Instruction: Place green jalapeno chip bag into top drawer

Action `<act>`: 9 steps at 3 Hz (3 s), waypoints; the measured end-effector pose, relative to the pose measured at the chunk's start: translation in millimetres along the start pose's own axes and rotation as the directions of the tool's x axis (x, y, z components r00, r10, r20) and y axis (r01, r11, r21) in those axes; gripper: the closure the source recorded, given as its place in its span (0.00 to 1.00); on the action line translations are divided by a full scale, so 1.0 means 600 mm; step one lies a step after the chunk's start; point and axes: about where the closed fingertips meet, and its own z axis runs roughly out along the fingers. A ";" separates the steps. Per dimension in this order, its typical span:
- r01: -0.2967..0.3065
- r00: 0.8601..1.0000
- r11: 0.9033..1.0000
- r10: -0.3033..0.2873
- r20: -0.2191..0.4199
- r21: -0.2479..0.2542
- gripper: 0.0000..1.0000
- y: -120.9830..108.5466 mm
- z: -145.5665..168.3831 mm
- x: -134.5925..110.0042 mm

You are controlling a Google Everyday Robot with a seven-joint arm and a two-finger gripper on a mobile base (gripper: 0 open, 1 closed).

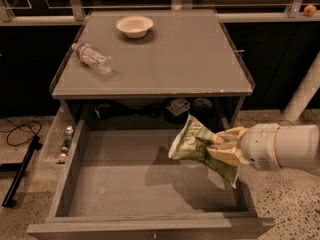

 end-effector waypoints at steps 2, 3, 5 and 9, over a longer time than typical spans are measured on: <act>-0.007 1.000 0.999 0.006 -0.014 -0.033 1.00 0.005 0.043 0.006; -0.033 0.998 0.996 0.029 -0.049 -0.086 1.00 0.015 0.129 0.028; -0.043 0.995 0.994 0.033 -0.093 -0.105 1.00 0.022 0.242 0.055; 0.000 0.999 1.000 -0.001 -0.044 -0.012 0.58 0.015 0.310 0.101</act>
Offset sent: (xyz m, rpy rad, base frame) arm 0.0239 0.0390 -0.0489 0.0064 0.0781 0.0501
